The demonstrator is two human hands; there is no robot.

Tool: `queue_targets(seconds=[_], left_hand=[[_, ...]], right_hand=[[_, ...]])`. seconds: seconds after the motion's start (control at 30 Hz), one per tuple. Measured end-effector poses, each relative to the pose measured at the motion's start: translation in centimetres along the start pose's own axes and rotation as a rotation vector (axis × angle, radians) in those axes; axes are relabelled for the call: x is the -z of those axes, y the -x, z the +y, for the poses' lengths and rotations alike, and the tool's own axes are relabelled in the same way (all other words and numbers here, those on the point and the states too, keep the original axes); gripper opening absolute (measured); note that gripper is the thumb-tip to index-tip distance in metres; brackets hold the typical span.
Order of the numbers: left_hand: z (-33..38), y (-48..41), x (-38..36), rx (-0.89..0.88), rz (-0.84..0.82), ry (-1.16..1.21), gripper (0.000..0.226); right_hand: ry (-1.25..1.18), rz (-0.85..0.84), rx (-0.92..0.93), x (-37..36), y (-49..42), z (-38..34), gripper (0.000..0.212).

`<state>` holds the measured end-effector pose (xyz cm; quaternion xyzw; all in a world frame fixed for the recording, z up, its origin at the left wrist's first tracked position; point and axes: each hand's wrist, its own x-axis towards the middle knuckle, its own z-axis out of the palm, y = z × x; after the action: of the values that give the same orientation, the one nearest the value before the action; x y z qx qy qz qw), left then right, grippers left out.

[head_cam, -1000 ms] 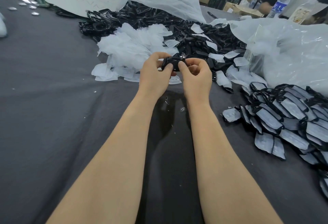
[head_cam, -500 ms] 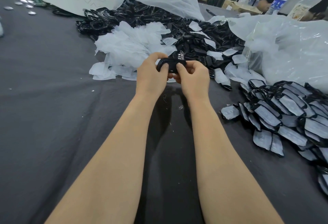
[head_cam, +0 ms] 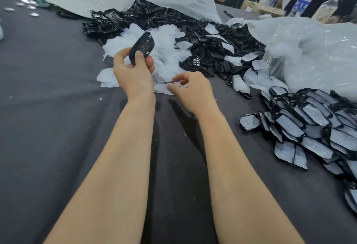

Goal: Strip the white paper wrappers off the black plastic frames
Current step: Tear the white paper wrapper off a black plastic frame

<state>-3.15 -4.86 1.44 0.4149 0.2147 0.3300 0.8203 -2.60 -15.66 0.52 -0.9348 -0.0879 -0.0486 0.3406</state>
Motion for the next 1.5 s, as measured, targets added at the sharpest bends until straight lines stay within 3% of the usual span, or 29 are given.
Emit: queue_targets(seconds=[0.1,0.27,0.33,0.43,0.53,0.63,0.87,1.0,1.3,1.5], left_hand=[[0.0,0.0,0.0,0.006,0.010,0.038,0.009],[-0.2,0.2,-0.1,0.021,0.005,0.030,0.009],[-0.2,0.3,-0.2,0.021,-0.010,0.006,0.009],[-0.5,0.5,-0.3,0.011,-0.050,-0.054,0.009],[-0.8,0.7,-0.4,0.001,-0.104,-0.117,0.009],[-1.1,0.9,-0.4,-0.011,-0.155,-0.191,0.009],[-1.7,1.0,-0.3,-0.041,-0.257,-0.331,0.011],[-1.9,1.1,-0.3,-0.052,-0.283,-0.369,0.013],[-1.8,1.3,-0.3,-0.052,-0.293,-0.370,0.020],[-1.8,1.4,-0.4,-0.051,-0.308,-0.404,0.019]], right_hand=[[0.239,-0.089,-0.017,-0.8,-0.1,-0.4,0.038],[0.276,-0.026,0.034,-1.0,0.1,-0.6,0.025],[0.091,0.062,0.074,-0.6,0.2,-0.6,0.023],[-0.312,0.142,-0.012,0.3,0.1,-0.4,0.021],[-0.647,0.123,-0.112,0.8,-0.1,-0.1,0.011],[-0.823,0.105,-0.165,1.0,-0.1,0.1,0.015],[-0.978,0.091,-0.176,1.1,-0.1,0.4,0.035],[-0.900,0.188,-0.168,0.9,-0.1,0.5,0.011],[-0.690,0.440,-0.142,1.4,-0.3,1.2,0.020],[-1.283,0.314,-0.264,2.2,-0.4,0.4,0.014]])
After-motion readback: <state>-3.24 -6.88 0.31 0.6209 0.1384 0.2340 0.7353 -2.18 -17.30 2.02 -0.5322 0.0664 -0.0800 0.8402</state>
